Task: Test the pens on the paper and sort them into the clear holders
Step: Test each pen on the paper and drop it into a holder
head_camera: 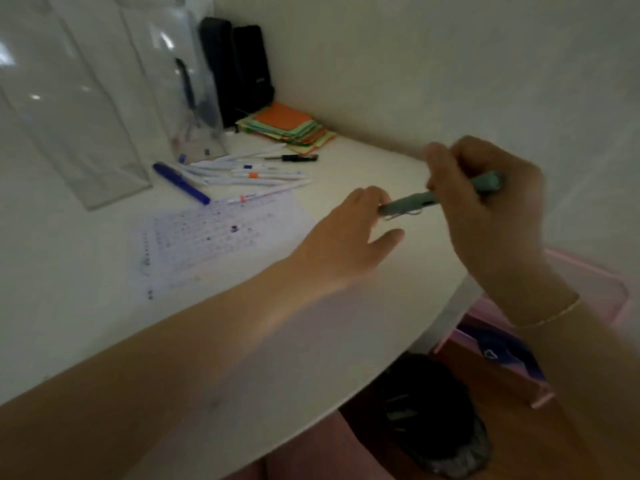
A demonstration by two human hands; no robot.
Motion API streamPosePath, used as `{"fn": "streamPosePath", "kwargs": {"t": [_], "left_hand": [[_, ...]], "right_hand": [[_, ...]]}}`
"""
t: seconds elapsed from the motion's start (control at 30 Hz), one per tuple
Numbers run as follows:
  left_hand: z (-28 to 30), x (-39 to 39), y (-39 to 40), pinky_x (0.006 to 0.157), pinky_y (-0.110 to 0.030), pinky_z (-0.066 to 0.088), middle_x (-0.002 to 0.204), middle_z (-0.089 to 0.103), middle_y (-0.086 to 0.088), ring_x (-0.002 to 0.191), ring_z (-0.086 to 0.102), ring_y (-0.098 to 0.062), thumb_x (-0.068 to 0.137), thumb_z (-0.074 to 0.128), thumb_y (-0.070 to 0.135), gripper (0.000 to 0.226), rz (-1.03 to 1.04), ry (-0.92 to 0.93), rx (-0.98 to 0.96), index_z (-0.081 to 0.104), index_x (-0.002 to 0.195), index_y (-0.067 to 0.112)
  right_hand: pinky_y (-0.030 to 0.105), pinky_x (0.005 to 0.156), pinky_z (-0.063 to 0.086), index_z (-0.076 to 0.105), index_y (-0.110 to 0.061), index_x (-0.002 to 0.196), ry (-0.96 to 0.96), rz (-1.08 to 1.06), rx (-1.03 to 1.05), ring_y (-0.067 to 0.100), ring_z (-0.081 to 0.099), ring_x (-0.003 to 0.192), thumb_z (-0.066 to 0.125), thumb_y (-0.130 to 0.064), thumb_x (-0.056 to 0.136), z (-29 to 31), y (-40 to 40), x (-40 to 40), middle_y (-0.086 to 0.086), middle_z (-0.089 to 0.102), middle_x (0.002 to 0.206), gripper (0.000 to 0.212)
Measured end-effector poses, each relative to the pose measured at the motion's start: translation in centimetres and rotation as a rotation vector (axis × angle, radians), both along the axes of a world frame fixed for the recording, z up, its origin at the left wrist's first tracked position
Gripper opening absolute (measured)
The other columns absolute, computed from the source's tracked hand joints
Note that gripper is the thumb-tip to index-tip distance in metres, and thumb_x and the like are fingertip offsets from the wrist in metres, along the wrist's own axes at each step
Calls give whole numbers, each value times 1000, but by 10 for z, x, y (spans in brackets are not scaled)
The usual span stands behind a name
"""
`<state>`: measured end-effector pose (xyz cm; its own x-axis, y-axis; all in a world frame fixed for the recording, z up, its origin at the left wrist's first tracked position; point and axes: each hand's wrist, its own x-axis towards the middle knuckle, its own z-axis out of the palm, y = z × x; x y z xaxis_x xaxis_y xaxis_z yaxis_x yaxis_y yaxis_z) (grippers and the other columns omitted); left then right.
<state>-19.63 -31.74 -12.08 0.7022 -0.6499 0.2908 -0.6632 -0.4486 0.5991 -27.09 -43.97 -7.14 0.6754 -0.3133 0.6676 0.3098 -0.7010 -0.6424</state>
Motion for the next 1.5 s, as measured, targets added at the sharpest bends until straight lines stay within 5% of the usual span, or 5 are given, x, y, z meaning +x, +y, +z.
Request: {"fn": "streamPosePath", "kwargs": {"t": [0.2,0.43,0.67,1.17,1.5], "left_hand": [[-44,-14,-36,115,-33,0,158,8,3,145,4,-12,99,28,44,53,-201,-250,373,16,148,29],[-50,-11,-36,115,-30,2,157,14,4,144,7,-9,91,16,57,60,-196,-245,391,22,146,33],[-51,-11,-35,114,-29,3,156,18,4,143,9,-9,91,18,57,60,-190,-246,373,24,145,33],[-9,2,-37,107,-25,29,140,44,6,130,38,-7,92,54,38,36,-168,351,142,51,127,31],[-3,66,125,77,-30,45,96,60,-5,86,59,-23,87,54,11,16,554,-123,141,67,94,17]], "right_hand": [[16,49,36,54,-13,74,116,-498,192,1,47,50,53,-24,94,-97,-74,-78,-2,49,58,23],[33,70,47,63,-17,87,1140,-454,260,28,59,80,52,-18,87,-249,-100,-86,8,63,90,11],[32,72,44,54,-11,120,1388,-430,162,31,60,98,49,-20,91,-283,-105,-65,13,60,113,30],[23,59,40,47,-17,80,-131,-422,284,9,46,61,49,2,72,-36,-70,5,6,52,82,21],[37,98,43,58,-10,122,602,320,-298,28,53,114,53,-1,84,-21,109,138,14,56,127,40]]}}
